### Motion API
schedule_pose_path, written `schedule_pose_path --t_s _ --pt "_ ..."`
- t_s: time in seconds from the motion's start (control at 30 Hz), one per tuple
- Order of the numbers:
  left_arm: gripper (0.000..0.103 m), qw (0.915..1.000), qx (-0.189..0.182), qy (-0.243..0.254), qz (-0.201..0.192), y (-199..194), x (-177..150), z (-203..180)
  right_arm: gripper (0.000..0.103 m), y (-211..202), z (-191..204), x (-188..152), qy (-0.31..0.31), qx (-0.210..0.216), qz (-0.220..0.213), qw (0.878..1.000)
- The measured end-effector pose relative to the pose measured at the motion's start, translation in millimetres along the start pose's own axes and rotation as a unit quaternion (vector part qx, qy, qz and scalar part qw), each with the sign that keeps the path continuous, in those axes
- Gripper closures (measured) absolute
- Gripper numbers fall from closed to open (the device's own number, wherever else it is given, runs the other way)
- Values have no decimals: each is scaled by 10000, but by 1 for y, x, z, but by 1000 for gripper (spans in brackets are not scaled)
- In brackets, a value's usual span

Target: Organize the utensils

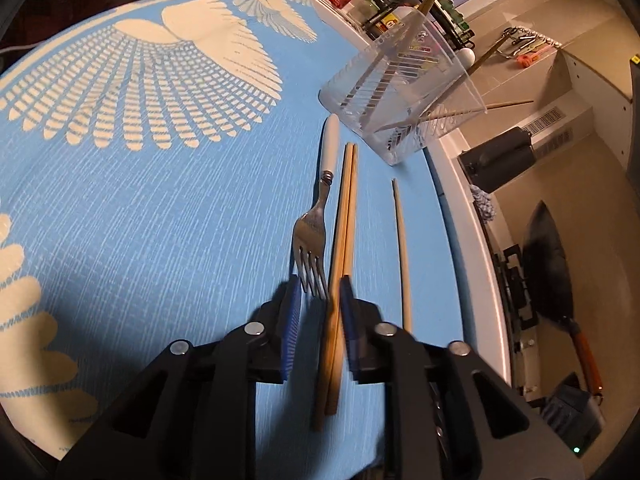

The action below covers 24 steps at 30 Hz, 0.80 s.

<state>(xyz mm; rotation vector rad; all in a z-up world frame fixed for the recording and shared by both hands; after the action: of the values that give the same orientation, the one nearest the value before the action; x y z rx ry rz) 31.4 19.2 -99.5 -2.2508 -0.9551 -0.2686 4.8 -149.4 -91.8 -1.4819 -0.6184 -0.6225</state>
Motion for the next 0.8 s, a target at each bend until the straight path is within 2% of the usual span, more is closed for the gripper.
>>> schedule_pose_path --t_s 0.2,0.27,0.37,0.4,0.5,0.6,0.67,0.73,0.8 --pt "90 9992 201 346 -51 -1 6 -3 92 -1 0 -1 -22 -24 2 10000" --pt "101 9975 333 618 -88 -7 9 -5 92 -1 1 0 -40 -29 23 10000" --pt "101 9913 668 1125 -158 -16 12 -8 92 -1 2 1 -76 -34 46 10000" --pt "101 9876 802 1335 -203 -19 12 -8 92 -1 2 1 -78 -34 46 10000" --pt "102 9688 1273 2085 -421 -31 9 -13 92 -1 2 0 -90 -53 28 9999" --pt "102 9361 1774 2941 -763 -36 -1 -20 92 -1 2 -1 -126 -71 -67 9999" --pt "102 9184 1950 3348 -801 -32 -10 -21 92 -2 3 -2 -158 -95 -146 9997" --pt "101 9131 1962 3486 -792 -30 -16 -19 92 -2 4 -3 -158 -99 -226 9996" --pt "101 9135 1879 3513 -822 -28 -19 -16 92 -3 4 -4 -151 -108 -287 9994"
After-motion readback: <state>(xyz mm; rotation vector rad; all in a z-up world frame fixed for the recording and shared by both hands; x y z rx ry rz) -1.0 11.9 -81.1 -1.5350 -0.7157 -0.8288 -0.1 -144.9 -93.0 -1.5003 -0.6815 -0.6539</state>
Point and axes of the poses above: each gripper's, at about its wrist camera, not at the fingertips, and y roughly the way its jaws point, z to its left, x to its top, the point moved 3 cm from there along y, roughly the way its jaws point, and after that the axes turned 10 degrees about -x, right-handed, at the moved point
